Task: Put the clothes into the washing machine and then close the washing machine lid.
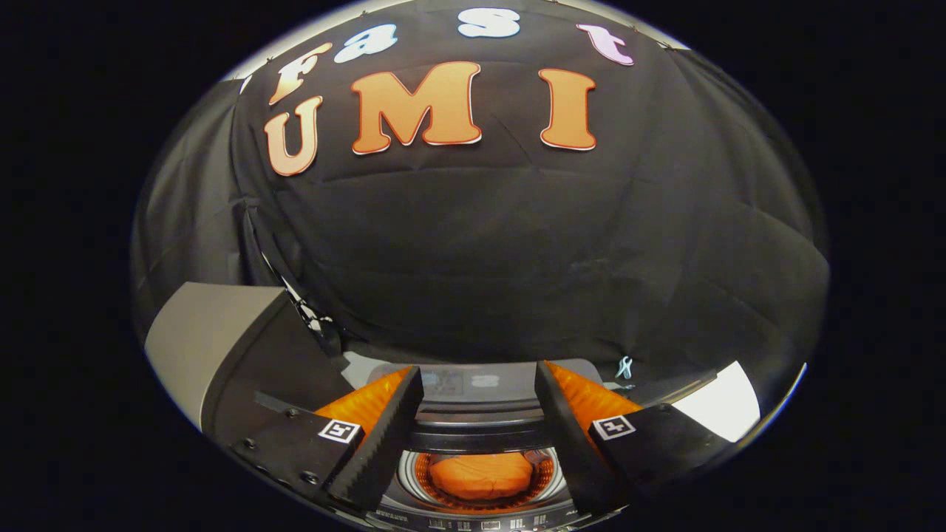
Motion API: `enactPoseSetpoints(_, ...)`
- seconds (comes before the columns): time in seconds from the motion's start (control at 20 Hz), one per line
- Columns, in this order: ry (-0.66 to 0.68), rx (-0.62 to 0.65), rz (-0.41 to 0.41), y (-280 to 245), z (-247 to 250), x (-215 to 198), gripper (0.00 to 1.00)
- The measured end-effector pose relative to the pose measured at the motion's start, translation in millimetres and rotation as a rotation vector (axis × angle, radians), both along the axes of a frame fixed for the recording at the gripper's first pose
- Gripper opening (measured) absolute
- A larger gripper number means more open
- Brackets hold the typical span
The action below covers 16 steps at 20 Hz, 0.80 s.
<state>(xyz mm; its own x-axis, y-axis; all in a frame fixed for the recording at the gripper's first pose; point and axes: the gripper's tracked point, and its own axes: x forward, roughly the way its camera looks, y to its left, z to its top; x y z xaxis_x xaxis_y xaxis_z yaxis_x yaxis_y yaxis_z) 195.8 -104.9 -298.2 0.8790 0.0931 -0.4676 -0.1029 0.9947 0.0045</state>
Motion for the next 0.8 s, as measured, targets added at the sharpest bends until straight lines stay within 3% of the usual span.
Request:
enactPoseSetpoints(0.35, 0.044, 0.045, -0.062, -2.7, -24.7, -51.2, 0.99)
enactPoseSetpoints(0.8, -0.007, 0.078, -0.129, 3.2, 14.7, -85.9, 0.99)
